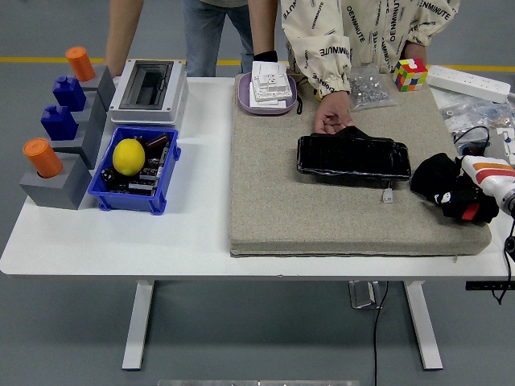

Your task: Pick the rag up,wipe the panel,place it on the desk

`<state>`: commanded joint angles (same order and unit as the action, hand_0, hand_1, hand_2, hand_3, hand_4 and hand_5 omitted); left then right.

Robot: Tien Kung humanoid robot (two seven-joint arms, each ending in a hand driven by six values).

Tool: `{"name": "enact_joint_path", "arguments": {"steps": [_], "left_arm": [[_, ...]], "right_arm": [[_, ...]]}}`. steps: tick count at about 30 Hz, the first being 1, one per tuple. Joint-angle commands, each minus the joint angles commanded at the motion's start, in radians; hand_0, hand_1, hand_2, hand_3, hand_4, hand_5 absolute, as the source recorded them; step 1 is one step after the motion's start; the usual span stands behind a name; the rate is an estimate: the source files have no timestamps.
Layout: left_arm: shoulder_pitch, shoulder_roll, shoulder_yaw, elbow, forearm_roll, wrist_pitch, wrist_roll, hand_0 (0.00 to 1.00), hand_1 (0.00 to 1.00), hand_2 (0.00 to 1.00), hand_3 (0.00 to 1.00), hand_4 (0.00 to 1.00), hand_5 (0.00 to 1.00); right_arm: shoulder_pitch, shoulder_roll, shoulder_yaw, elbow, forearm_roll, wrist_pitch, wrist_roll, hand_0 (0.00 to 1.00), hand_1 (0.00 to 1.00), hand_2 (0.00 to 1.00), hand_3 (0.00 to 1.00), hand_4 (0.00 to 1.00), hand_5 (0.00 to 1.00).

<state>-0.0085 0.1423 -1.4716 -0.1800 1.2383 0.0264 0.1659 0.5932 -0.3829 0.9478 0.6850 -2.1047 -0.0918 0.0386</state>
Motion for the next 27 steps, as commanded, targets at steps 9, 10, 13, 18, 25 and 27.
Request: {"name": "enact_joint_path", "arguments": {"steps": [9, 10, 13, 18, 25, 27], "left_arm": [[-0.001, 0.000, -0.001, 0.000, 0.000, 0.000, 0.001, 0.643, 0.691, 0.732, 0.562, 0.594, 0.466], [-0.002, 0.001, -0.001, 0.000, 0.000, 0.000, 0.001, 0.643, 0.691, 0.733, 0.562, 0.594, 0.466], [-0.002, 0.001, -0.002, 0.000, 0.001, 0.000, 0.001, 0.643, 0.691, 0.733, 0.562, 0.594, 0.466], [-0.001, 0.000, -0.002, 0.000, 0.000, 0.000, 0.001, 0.643, 0.692, 0.733, 0.563, 0.594, 0.467], [-0.002, 0.001, -0.002, 0.000, 0.000, 0.000, 0.000, 0.643, 0.693, 0.734, 0.563, 0.594, 0.466], [-0.002, 0.001, -0.002, 0.000, 0.000, 0.000, 0.000, 0.643, 0.693, 0.734, 0.563, 0.594, 0.466]], "right_arm": [[0.010, 0.001, -0.003, -0.001, -0.008, 0.004, -0.005, 0.670, 0.658, 0.740, 0.721, 0.998, 0.621], [0.010, 0.002, -0.003, -0.001, -0.007, 0.004, -0.005, 0.658, 0.653, 0.733, 0.704, 0.998, 0.623], [0.011, 0.005, 0.002, -0.002, -0.008, -0.001, -0.003, 0.658, 0.653, 0.733, 0.704, 0.998, 0.623], [0.009, 0.009, 0.009, -0.002, -0.007, -0.009, -0.001, 0.632, 0.628, 0.707, 0.662, 0.998, 0.607], [0.005, 0.012, 0.010, -0.003, -0.006, -0.021, 0.001, 0.588, 0.597, 0.677, 0.613, 0.998, 0.584], [0.004, 0.013, 0.010, -0.003, -0.005, -0.022, 0.001, 0.588, 0.597, 0.677, 0.613, 0.998, 0.584]]}}
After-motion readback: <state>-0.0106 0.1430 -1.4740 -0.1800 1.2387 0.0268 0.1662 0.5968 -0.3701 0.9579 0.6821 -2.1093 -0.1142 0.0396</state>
